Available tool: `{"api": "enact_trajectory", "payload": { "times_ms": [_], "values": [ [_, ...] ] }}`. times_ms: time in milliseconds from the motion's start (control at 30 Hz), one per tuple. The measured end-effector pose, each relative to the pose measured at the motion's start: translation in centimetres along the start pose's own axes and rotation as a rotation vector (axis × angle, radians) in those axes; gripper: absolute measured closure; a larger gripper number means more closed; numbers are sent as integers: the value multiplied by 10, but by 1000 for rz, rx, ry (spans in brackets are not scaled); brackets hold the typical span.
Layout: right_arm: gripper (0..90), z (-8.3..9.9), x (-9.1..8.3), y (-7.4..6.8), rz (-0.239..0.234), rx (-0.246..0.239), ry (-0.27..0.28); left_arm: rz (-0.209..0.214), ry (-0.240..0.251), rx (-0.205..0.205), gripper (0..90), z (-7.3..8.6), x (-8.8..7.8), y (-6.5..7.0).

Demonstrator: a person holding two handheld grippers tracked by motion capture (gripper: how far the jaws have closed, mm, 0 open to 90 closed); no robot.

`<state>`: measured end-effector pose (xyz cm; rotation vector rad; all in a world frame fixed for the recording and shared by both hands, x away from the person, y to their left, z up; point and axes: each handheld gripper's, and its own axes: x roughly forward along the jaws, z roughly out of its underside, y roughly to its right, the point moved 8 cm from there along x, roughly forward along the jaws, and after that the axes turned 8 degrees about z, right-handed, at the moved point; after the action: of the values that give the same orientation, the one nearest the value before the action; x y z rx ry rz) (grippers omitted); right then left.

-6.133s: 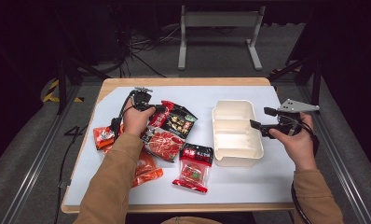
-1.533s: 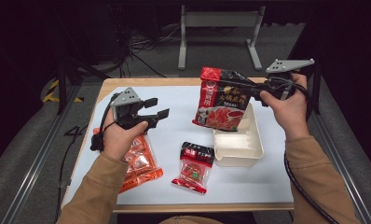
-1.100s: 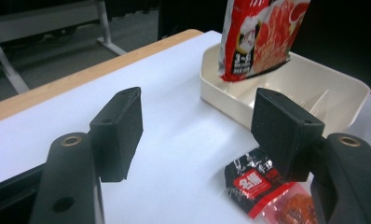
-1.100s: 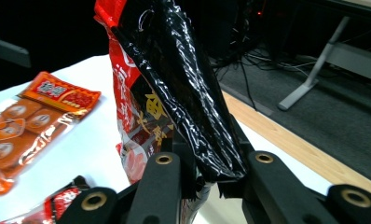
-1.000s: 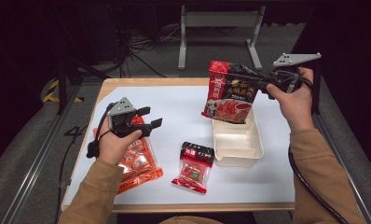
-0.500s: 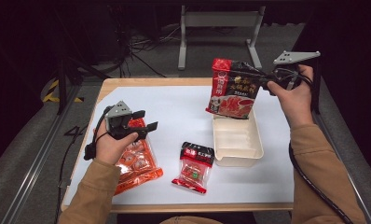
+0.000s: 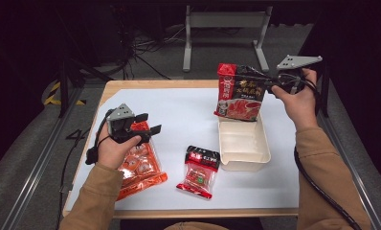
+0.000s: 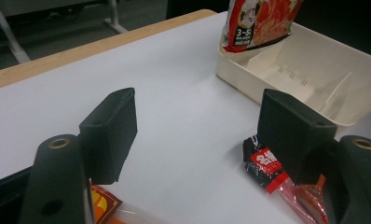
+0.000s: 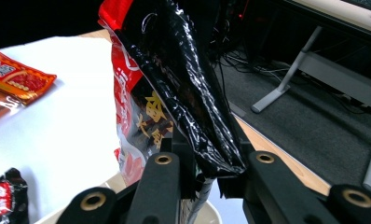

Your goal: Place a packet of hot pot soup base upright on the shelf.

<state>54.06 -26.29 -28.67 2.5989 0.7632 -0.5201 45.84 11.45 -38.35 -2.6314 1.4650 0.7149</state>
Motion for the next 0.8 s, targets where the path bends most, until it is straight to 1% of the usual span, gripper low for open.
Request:
{"api": "enact_trajectory", "payload": {
  "times_ms": [200, 267, 333, 467, 600, 700, 800],
  "values": [
    [794, 10, 6, 1, 7, 0, -13, 0, 1, -7, 290, 1, 1, -1],
    [792, 15, 9, 3, 9, 7, -20, 1, -1, -12, 290, 1, 1, -1],
    [791, 17, 9, 3, 9, 14, -18, 0, -1, -14, 289, 1, 1, -1],
    [787, 20, 10, 3, 1, 14, -25, 1, -7, -10, 287, 2, 2, -2],
    [784, 22, 11, 2, -2, 15, -40, 4, -6, -15, 285, 3, 3, -2],
    [780, 29, 17, 0, -13, 16, -59, 1, -6, -16, 283, 3, 3, -2],
    [776, 36, 22, -2, -20, 30, -72, 2, -6, -20, 283, 3, 3, -3]
  ]
}}
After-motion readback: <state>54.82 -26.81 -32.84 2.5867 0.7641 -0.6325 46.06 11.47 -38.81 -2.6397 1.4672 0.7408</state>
